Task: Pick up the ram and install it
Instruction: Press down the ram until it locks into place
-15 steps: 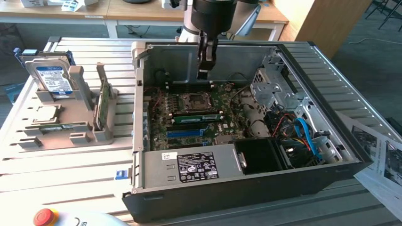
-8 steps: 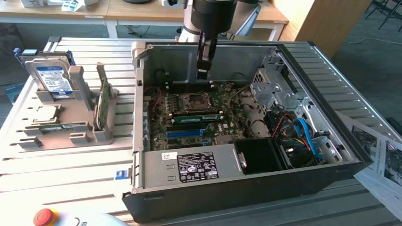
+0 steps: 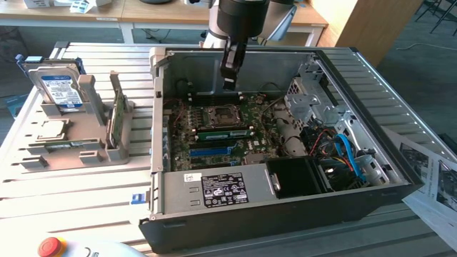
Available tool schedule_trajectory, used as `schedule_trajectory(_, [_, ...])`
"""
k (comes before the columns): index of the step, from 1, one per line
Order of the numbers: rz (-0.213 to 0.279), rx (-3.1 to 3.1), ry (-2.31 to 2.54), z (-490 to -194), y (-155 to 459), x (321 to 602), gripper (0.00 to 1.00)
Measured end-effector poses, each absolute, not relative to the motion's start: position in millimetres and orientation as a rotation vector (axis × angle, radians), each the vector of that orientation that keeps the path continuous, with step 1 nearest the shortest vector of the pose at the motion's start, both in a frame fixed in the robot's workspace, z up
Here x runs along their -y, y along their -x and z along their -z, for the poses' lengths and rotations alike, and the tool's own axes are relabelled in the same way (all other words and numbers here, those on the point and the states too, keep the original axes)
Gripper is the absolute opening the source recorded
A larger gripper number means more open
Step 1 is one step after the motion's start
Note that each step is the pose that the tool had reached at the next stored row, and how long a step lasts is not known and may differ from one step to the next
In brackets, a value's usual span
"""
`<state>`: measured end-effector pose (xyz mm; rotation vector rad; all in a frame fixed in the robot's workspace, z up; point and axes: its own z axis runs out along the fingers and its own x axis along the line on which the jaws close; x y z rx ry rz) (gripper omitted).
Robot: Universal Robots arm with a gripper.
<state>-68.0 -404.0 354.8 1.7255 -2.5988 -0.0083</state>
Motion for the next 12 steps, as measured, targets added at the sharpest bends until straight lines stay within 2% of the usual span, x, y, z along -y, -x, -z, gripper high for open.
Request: schedule_trajectory(12, [0.012,2.772,-1.433,-354.8,68.0,404.0,0.1])
